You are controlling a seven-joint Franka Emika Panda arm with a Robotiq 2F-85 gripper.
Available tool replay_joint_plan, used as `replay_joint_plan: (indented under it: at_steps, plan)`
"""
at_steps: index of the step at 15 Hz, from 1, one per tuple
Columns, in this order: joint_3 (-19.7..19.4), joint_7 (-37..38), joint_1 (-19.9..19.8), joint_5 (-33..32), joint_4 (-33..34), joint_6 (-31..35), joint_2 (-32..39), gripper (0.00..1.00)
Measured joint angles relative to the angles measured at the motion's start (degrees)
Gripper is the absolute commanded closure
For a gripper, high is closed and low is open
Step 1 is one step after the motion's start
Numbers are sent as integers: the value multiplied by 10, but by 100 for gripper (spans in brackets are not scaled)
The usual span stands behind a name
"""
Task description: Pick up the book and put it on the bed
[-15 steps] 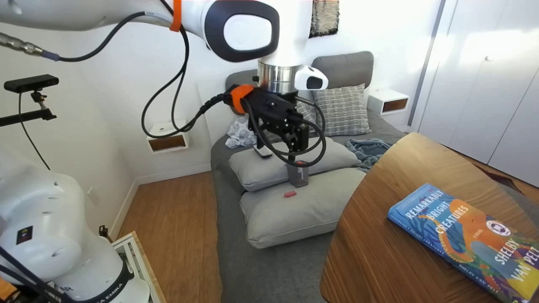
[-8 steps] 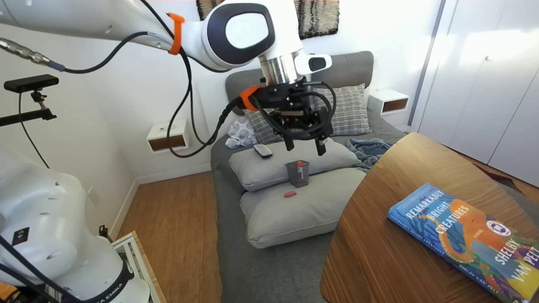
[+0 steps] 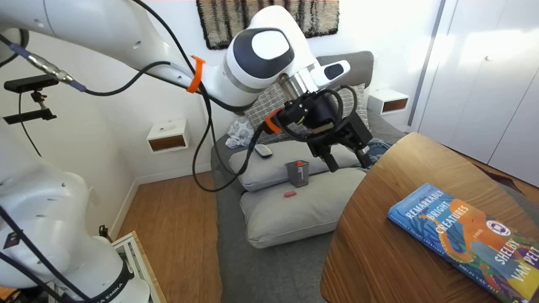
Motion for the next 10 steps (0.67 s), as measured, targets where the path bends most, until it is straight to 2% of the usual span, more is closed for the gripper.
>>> replay_joint_plan:
  at_steps: [6,7,10]
  plan:
    - [0,212,-1,-214,41,-16,77,0]
    - [0,234,1,-226,51,-29,90,0]
    - [2,224,4,-189,68,-37,117,0]
